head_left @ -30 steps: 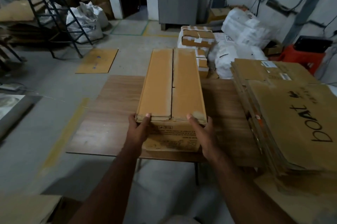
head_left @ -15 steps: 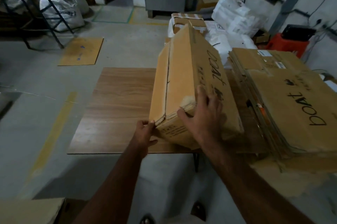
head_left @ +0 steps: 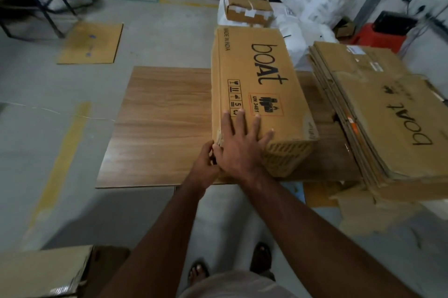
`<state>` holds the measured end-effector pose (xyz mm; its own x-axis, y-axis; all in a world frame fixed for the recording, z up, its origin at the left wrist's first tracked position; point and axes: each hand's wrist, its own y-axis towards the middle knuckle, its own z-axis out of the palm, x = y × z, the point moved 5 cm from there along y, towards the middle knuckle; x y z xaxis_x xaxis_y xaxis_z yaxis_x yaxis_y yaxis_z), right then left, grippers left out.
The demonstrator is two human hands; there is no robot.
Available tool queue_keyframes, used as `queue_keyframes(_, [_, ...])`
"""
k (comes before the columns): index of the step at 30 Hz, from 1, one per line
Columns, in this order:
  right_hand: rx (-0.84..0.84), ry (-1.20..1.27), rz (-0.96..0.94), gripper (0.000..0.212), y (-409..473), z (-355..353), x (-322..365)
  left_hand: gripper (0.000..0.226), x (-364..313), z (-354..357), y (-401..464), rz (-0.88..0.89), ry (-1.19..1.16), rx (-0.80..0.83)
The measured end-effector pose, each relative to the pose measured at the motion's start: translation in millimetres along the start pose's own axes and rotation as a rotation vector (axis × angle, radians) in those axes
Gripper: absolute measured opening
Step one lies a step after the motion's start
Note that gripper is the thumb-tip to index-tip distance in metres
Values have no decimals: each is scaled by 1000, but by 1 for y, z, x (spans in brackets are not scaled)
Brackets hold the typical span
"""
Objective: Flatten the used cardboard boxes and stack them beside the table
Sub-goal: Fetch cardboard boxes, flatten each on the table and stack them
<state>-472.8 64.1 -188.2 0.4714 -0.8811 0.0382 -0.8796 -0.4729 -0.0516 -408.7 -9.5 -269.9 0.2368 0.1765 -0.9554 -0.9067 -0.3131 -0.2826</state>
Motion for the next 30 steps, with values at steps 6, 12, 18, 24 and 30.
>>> queue_keyframes(6, [-348, 340, 11, 97, -15, -28, -60, 60, -8, 0, 13, -74, 37, -148])
queue_keyframes(12, [-250, 927, 465, 97, -38, 13, -183, 59, -4, 5, 22, -118, 31, -212])
queue_keyframes(18, [49, 1308, 383, 100, -33, 64, -201, 55, 3, 21, 20, -84, 48, -214])
queue_keyframes(24, [-143, 1255, 309, 88, -16, 29, -204, 60, 0, 40, 19, -83, -122, -217])
queue_keyframes(30, [-396, 549, -67, 86, 10, -65, -146, 66, 27, 72, 15, -94, -592, -223])
